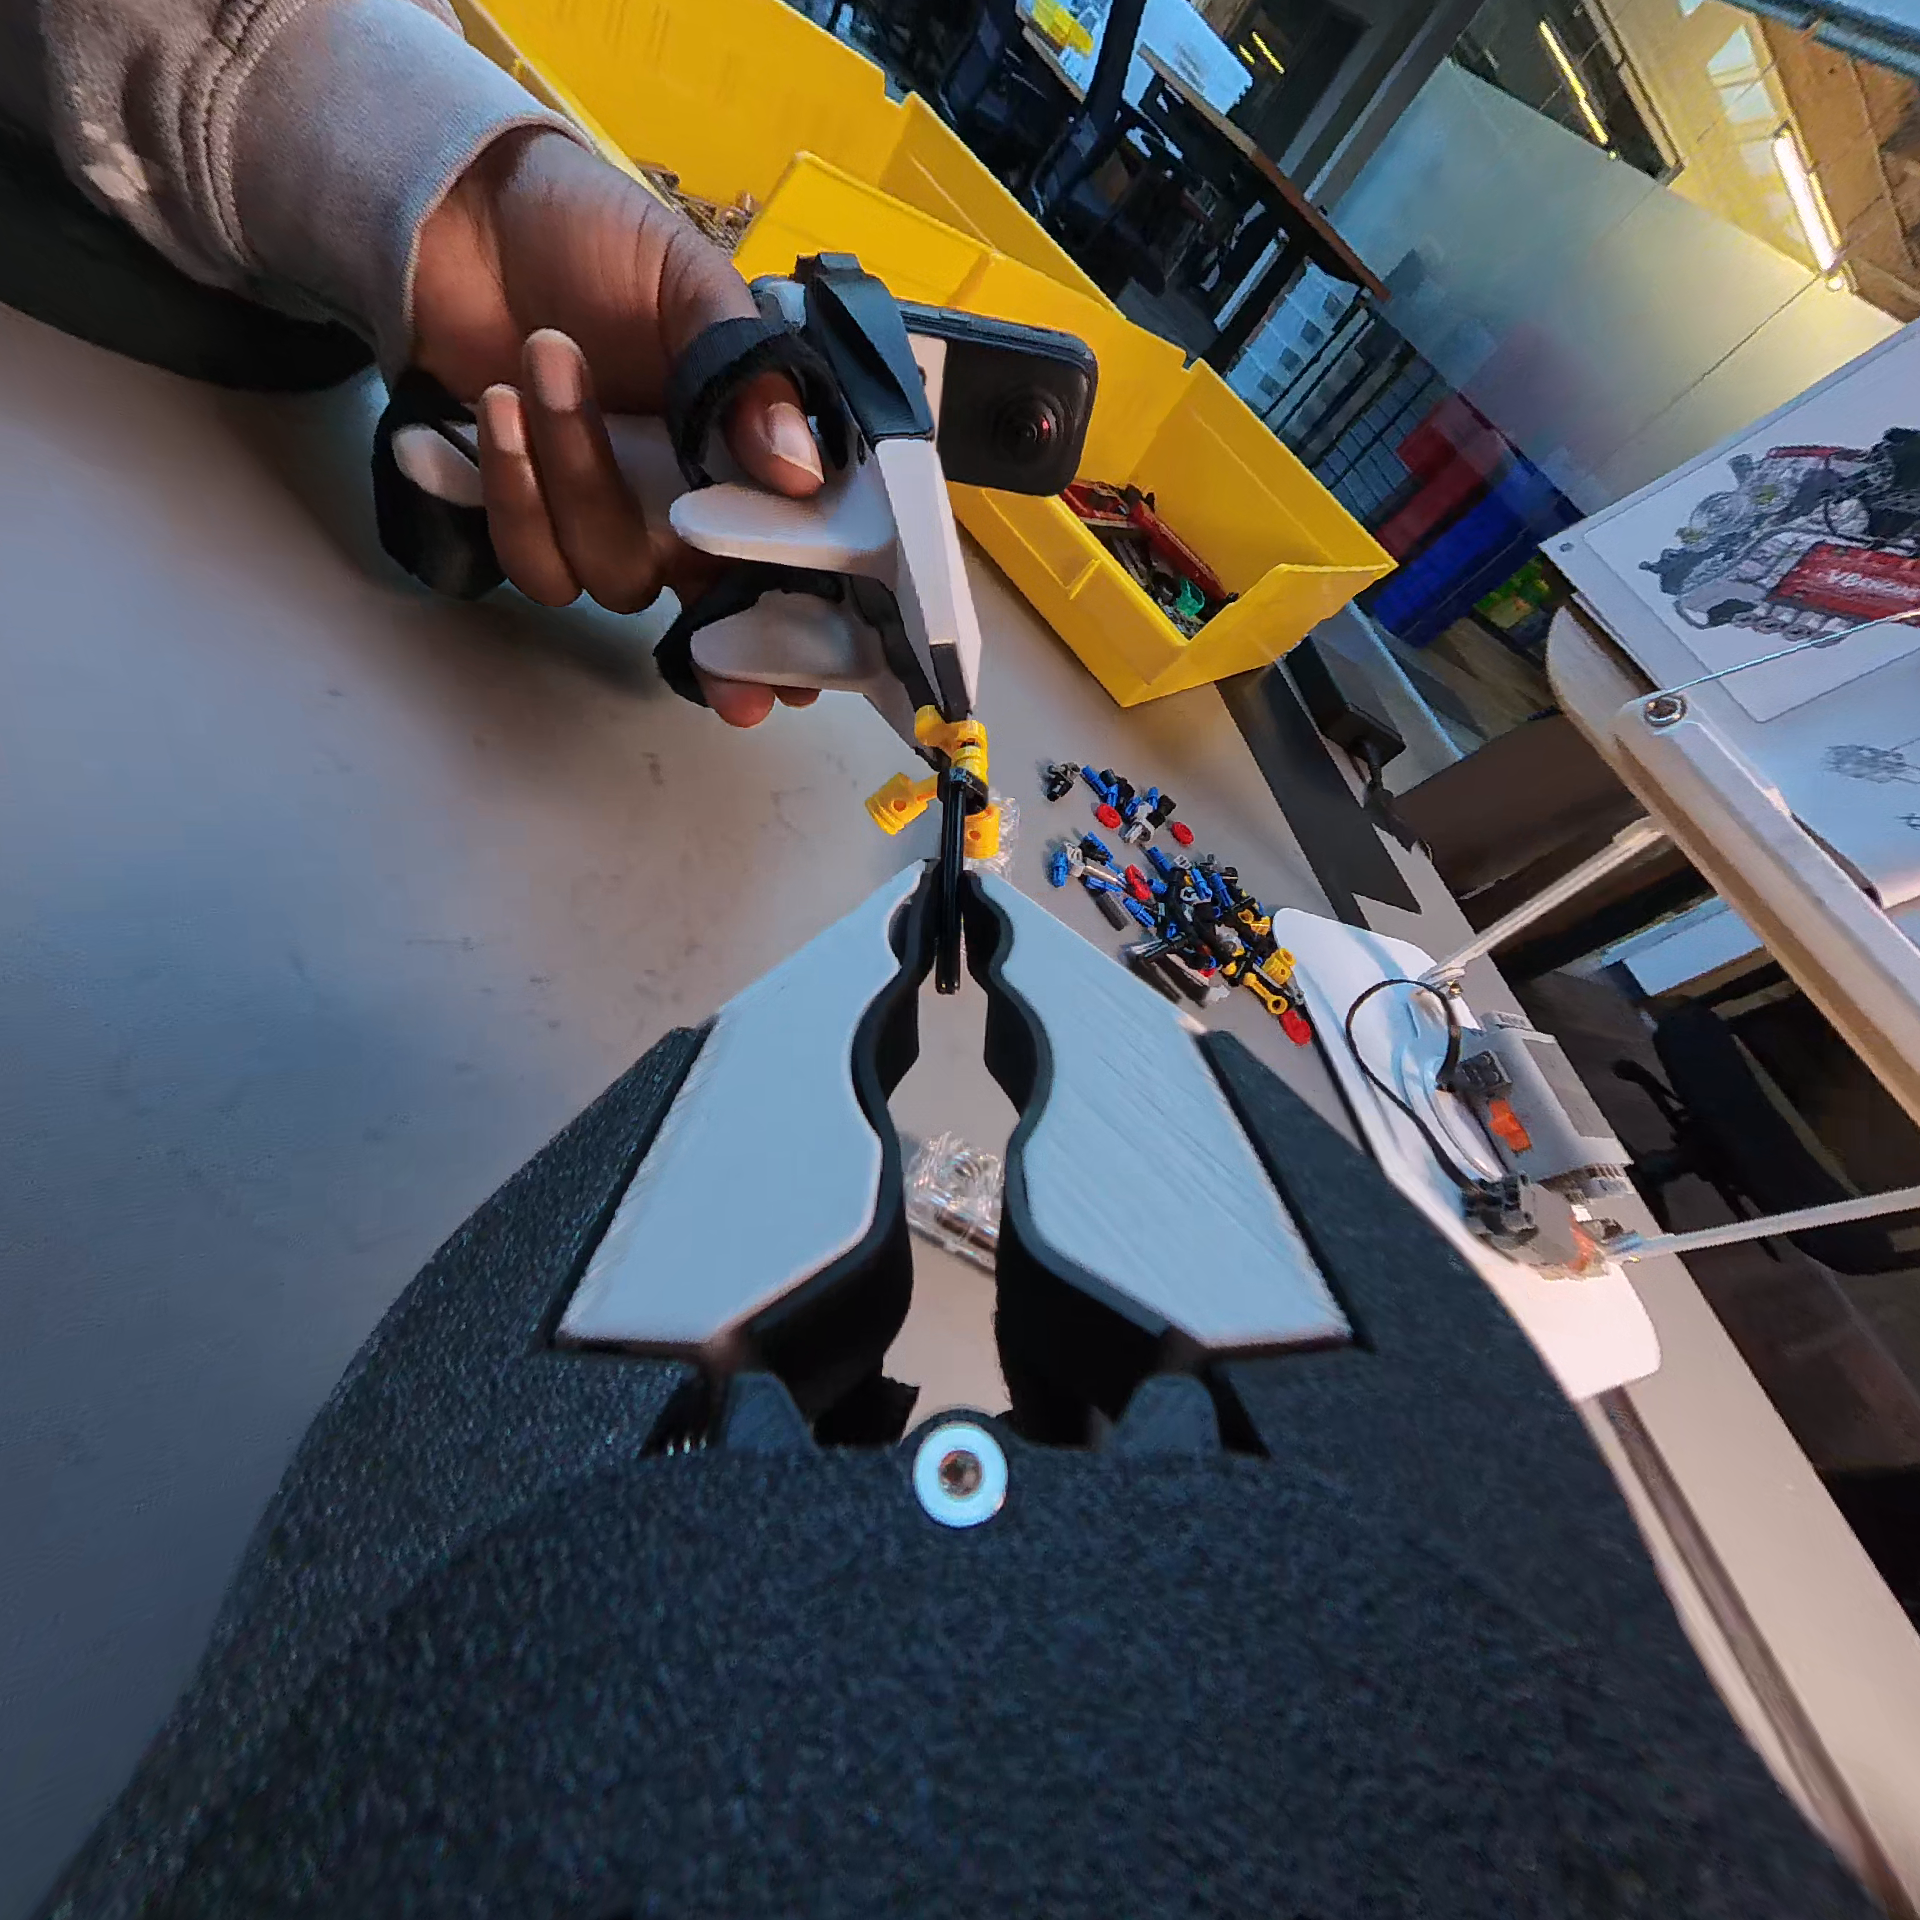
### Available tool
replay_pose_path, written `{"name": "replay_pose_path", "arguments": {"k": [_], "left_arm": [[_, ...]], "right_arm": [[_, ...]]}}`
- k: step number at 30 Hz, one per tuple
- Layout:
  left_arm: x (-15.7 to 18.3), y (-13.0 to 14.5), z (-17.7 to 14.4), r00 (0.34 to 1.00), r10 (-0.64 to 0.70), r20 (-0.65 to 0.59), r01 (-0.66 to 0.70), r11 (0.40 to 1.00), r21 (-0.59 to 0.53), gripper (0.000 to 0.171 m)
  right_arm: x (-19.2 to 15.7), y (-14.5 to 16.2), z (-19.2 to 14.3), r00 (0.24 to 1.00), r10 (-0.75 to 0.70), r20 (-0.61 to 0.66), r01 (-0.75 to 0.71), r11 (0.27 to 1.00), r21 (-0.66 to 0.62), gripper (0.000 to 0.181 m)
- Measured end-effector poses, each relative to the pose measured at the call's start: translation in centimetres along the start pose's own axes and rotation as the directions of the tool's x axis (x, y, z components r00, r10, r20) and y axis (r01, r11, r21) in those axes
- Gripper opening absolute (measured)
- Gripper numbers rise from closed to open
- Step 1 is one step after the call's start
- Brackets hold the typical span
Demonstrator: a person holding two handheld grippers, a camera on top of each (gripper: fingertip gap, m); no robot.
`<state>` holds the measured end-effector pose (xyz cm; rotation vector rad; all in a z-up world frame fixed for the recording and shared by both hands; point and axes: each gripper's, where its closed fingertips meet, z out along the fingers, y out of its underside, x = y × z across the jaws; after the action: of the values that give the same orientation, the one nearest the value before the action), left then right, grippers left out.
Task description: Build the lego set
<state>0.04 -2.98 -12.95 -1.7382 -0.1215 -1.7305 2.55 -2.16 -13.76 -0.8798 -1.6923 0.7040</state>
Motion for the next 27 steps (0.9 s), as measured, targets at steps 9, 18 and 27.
{"name": "replay_pose_path", "arguments": {"k": [9, 18, 27], "left_arm": [[0.5, 0.7, 0.2, 0.995, 0.093, 0.031, -0.091, 0.994, -0.056, 0.007], [0.9, 0.0, -0.1, 0.999, 0.003, -0.037, -0.003, 1.0, -0.012, 0.007], [0.8, 0.0, 0.0, 0.997, -0.047, -0.059, 0.047, 0.999, -0.003, 0.007]], "right_arm": [[-1.0, -1.0, -0.4, 0.959, 0.228, 0.166, -0.244, 0.966, 0.086, 0.004], [0.2, -1.1, -0.6, 0.991, 0.125, 0.053, -0.129, 0.988, 0.089, 0.004], [0.2, -1.2, -0.4, 0.998, 0.056, 0.008, -0.057, 0.996, 0.071, 0.004]]}}
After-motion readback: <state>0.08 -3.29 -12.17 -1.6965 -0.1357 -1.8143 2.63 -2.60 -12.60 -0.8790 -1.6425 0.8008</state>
